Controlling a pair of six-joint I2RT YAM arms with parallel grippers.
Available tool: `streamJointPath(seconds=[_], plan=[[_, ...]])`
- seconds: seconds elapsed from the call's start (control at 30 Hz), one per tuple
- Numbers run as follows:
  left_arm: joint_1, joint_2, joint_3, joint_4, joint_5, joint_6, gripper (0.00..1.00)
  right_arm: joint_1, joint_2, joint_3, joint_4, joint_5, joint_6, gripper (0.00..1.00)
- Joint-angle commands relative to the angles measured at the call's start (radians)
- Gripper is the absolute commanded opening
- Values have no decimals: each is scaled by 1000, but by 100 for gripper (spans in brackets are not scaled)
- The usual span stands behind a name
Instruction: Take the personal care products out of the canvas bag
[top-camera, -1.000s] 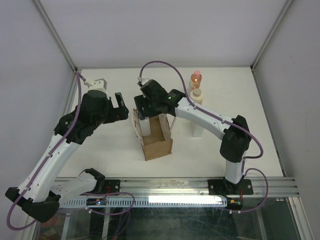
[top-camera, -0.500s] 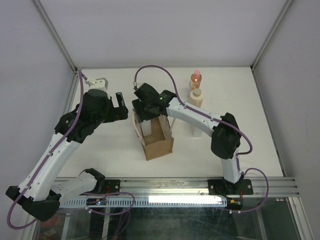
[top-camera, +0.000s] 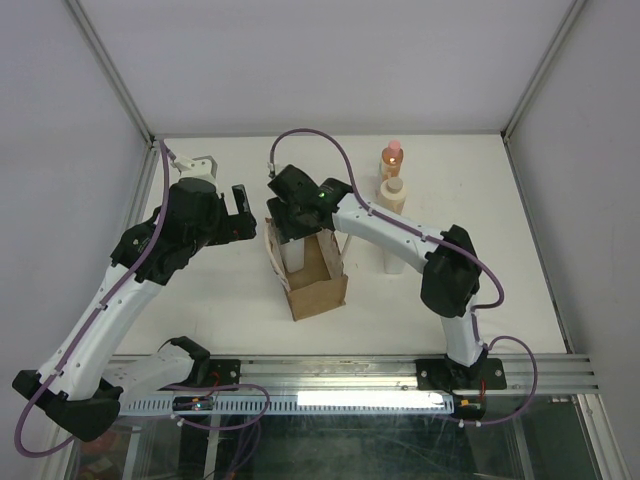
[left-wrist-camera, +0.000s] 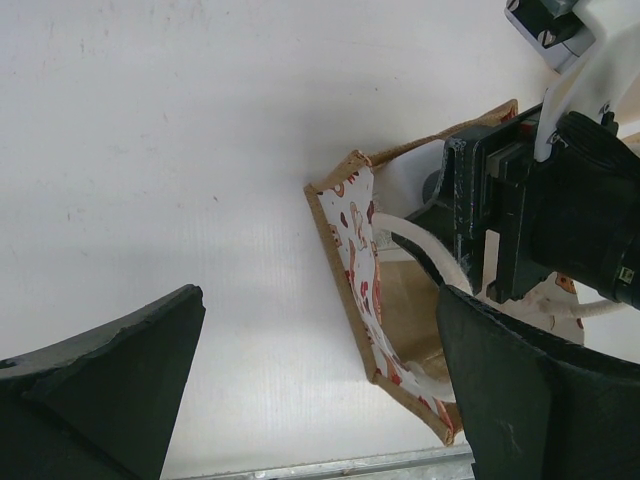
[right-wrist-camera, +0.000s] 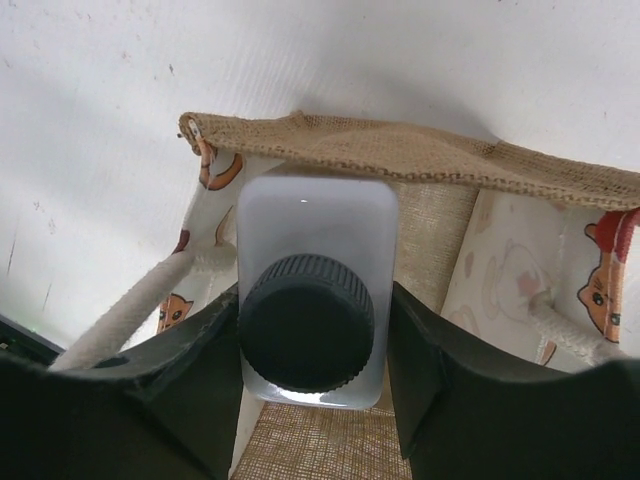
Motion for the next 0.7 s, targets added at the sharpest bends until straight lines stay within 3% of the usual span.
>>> streamJointPath(seconds=[0.0, 0.23, 0.67], plan=[[11, -2, 38, 19, 2, -3, 99, 1, -14, 31, 10, 32, -6, 37], [11, -1, 33, 22, 12, -16, 99, 6, 39, 57, -36, -5, -7, 55], [10, 5, 44, 16, 7, -2, 99, 6, 89, 90, -34, -4, -10, 67]])
